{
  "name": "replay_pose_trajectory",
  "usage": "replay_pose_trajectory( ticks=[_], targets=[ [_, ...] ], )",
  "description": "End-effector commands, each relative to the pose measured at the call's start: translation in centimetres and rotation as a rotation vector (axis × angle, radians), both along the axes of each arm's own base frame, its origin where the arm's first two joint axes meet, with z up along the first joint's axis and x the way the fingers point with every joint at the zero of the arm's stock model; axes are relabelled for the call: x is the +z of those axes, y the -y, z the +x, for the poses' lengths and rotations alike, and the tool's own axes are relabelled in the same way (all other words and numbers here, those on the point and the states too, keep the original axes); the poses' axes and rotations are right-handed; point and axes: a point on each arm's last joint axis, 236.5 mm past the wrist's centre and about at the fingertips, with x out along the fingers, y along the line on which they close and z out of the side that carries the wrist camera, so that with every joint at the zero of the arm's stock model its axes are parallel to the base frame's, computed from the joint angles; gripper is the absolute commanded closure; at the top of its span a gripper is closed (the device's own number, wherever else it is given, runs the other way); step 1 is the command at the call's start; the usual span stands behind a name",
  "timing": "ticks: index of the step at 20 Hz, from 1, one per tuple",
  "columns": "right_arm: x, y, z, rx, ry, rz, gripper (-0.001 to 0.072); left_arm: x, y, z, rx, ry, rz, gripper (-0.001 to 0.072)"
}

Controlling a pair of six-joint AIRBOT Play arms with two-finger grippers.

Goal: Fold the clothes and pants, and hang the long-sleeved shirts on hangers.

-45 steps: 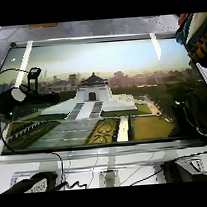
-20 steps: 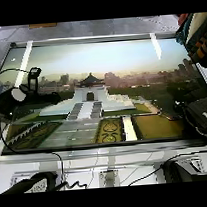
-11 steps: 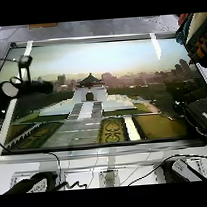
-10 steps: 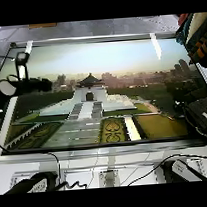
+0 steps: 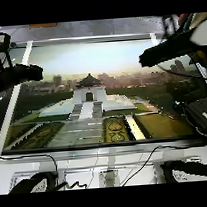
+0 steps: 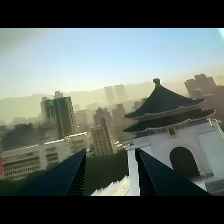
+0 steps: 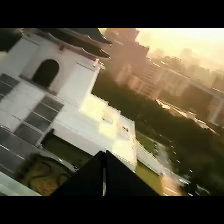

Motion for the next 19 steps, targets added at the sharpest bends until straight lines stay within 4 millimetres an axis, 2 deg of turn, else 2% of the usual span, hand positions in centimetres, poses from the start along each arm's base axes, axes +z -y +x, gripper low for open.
replay_pose_trajectory(
  ticks=[1, 3, 5, 7, 9, 13, 19],
  targets=[
    [-6.7, 5.4, 1.6, -0.202, -0.147, -0.173, 0.0674, 0.3, 0.0, 0.0, 0.0, 0.007, 0.001, 0.0375],
    [-10.0, 10.0, 0.3, -0.452, -0.301, -0.113, 0.0674, 0.3, 0.0, 0.0, 0.0, 0.007, 0.001, 0.0375],
    [-12.1, 14.2, -2.5, -0.703, -0.462, -0.069, 0.0674, 0.3, 0.0, 0.0, 0.0, 0.007, 0.001, 0.0375],
    [-12.3, 17.1, -3.5, -0.798, -0.505, -0.049, 0.0675, 0.3, 0.0, 0.0, 0.0, 0.007, 0.001, 0.0375],
    [-12.2, 19.3, -3.7, -0.852, -0.502, -0.032, 0.0675, 0.3, 0.0, 0.0, 0.0, 0.007, 0.001, 0.0375],
    [-12.2, 21.8, -4.1, -0.914, -0.504, -0.016, 0.0675, 0.3, 0.0, 0.0, 0.0, 0.007, 0.001, 0.0375],
    [-12.2, 21.5, -4.0, -0.91, -0.507, -0.005, 0.0675, 0.3, 0.0, 0.0, 0.0, 0.007, 0.001, 0.0375]
  ],
)
